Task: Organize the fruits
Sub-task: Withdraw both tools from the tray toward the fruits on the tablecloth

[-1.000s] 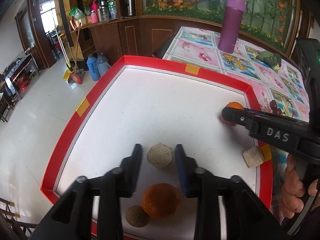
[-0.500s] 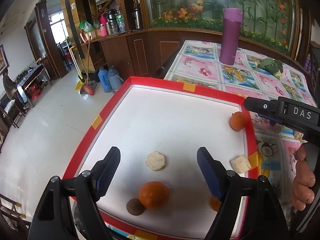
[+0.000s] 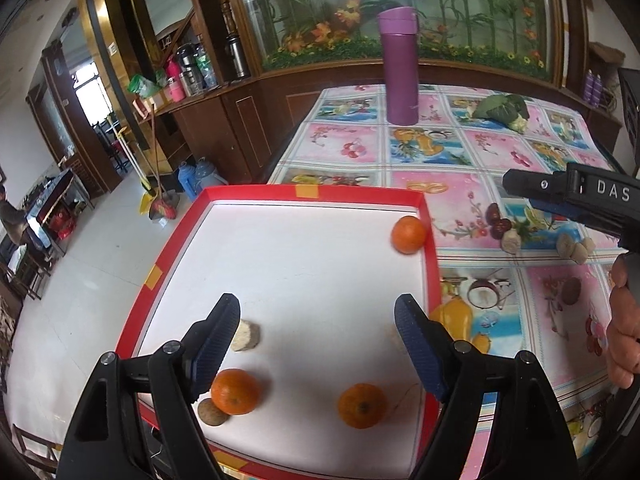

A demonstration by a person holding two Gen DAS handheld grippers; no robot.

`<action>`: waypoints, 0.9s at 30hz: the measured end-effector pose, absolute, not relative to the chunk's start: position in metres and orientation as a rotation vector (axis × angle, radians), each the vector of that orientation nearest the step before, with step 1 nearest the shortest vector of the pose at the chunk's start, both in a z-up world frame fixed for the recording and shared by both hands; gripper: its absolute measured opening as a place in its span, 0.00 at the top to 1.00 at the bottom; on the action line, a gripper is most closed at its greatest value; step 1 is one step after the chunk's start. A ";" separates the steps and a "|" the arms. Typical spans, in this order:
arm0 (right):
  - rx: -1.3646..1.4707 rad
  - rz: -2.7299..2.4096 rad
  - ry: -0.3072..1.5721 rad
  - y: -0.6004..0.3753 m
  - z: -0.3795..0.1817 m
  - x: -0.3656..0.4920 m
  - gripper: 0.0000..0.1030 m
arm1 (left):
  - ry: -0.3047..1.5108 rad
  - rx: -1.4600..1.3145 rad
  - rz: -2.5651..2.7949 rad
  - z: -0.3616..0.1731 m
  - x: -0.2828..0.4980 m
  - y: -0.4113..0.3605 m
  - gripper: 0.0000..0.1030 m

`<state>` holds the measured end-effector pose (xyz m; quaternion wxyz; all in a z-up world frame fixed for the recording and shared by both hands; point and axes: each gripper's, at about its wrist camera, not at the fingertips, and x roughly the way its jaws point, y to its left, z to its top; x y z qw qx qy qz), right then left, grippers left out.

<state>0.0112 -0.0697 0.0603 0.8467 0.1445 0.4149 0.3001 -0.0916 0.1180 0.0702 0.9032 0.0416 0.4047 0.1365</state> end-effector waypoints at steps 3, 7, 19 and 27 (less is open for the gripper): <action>0.312 0.613 0.858 -0.084 0.064 0.011 0.44 | 0.839 0.106 0.273 0.071 -0.091 0.110 0.23; 0.329 0.587 0.836 -0.104 0.068 0.009 0.44 | 0.841 0.126 0.264 0.072 -0.089 0.100 0.23; 0.366 0.530 0.809 -0.143 0.073 0.011 0.44 | 0.835 0.180 0.230 0.075 -0.084 0.075 0.22; 0.361 0.522 0.789 -0.151 0.077 0.009 0.44 | 0.836 0.200 0.222 0.073 -0.081 0.065 0.22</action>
